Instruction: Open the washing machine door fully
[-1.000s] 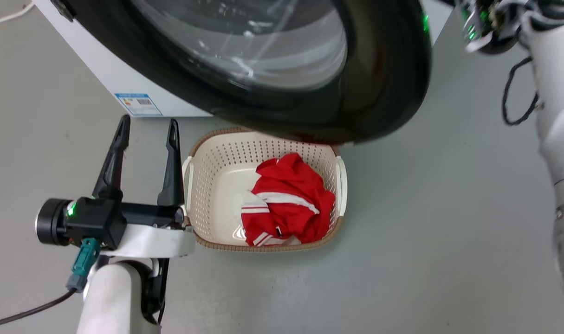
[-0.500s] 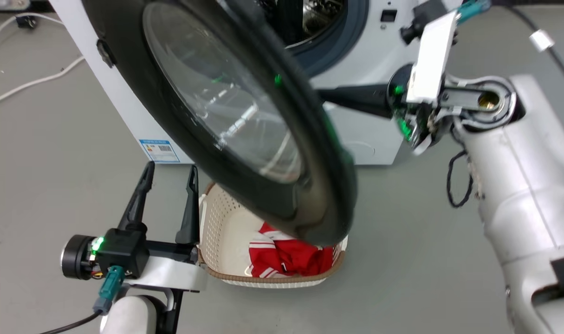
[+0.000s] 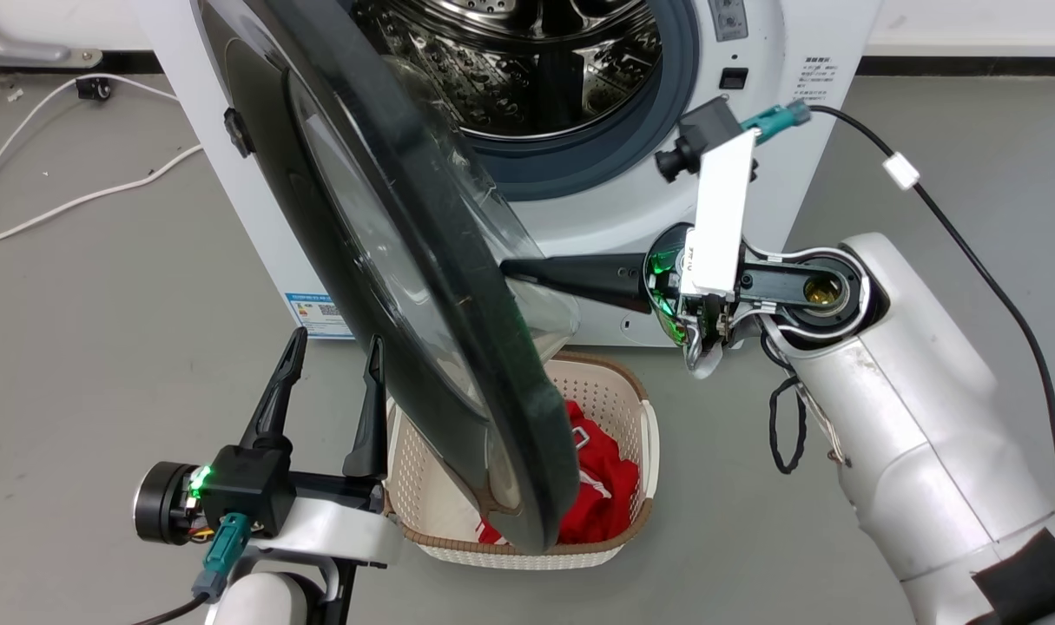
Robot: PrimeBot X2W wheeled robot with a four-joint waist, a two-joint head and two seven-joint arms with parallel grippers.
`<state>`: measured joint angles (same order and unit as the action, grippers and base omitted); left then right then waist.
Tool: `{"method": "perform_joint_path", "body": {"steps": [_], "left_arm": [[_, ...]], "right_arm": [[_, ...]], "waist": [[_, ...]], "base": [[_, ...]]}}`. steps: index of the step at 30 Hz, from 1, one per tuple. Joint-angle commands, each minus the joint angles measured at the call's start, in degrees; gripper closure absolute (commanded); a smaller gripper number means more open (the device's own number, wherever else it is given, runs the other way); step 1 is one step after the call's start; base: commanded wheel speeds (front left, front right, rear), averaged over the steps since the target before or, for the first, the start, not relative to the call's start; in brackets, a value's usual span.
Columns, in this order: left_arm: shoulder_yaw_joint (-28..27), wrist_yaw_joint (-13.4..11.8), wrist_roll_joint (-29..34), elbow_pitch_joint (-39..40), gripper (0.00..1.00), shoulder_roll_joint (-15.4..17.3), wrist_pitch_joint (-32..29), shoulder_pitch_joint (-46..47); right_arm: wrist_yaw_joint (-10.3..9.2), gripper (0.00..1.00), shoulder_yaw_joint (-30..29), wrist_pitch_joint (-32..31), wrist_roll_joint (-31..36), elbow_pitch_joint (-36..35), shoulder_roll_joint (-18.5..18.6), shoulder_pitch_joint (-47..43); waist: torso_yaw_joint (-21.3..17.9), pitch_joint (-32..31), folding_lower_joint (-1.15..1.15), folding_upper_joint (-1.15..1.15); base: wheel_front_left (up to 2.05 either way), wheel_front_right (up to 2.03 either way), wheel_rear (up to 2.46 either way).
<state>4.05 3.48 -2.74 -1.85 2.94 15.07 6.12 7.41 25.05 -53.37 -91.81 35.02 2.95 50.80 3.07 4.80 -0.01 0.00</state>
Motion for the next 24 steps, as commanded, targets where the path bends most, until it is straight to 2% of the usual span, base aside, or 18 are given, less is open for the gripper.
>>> {"method": "perform_joint_path", "body": {"steps": [1, 4, 11, 12, 13, 14, 20, 24], "left_arm": [[0.11, -0.32, -0.11, 0.03, 0.00, -0.08, 0.14, -0.67], [0.15, -0.71, -0.49, 0.13, 0.00, -0.08, 0.14, -1.00], [-0.44, -1.40, -0.90, 0.05, 0.00, -0.08, 0.14, -1.80], [-0.64, -1.47, -0.89, 0.07, 0.00, -0.07, 0.14, -2.00], [-0.85, -1.47, -0.86, -0.02, 0.00, -0.08, 0.13, -2.19], [-1.01, -1.50, -0.84, -0.02, 0.00, -0.08, 0.14, -2.35], [-1.99, -1.48, -0.75, -0.25, 0.00, -0.08, 0.14, -3.07], [-2.27, -1.38, -0.62, -0.76, 0.00, -0.08, 0.14, -3.71]], "right_arm": [[0.14, 1.00, -0.17, 1.74, -0.24, -0.54, -0.14, -1.12], [0.14, 1.00, -2.16, 8.60, 0.58, -2.59, -0.11, -2.68], [0.14, 1.00, -8.95, 28.66, 7.08, -9.36, 2.92, -9.93], [0.14, 0.87, -9.56, 31.34, 8.77, -10.61, 3.67, -11.18], [0.14, 0.51, -10.77, 33.86, 9.04, -11.67, 3.94, -12.93], [0.14, 0.00, -11.95, 36.30, 9.42, -12.97, 4.03, -14.76], [0.14, 0.00, -17.81, 51.44, 16.19, -19.92, 4.99, -26.74], [0.14, 0.00, -21.43, 60.97, 24.24, -22.85, 4.55, -35.34]], "waist": [[-0.11, -0.17, 0.01, 0.00], [-0.38, -0.47, 0.01, 0.00], [-1.50, -0.92, 0.01, 0.00], [-1.74, -0.90, 0.01, 0.00], [-1.91, -1.07, 0.01, 0.00], [-2.07, -1.11, 0.01, 0.00], [-2.96, -1.58, 0.01, 0.00], [-3.19, -2.38, 0.01, 0.00]], "base": [[0.00, 0.00, 0.00], [0.00, 0.00, 0.00], [0.00, 0.00, 0.00], [0.00, 0.00, 0.00], [0.00, 0.00, 0.00], [0.00, 0.00, 0.00], [0.00, 0.00, 0.00], [0.00, 0.00, 0.00]]}}
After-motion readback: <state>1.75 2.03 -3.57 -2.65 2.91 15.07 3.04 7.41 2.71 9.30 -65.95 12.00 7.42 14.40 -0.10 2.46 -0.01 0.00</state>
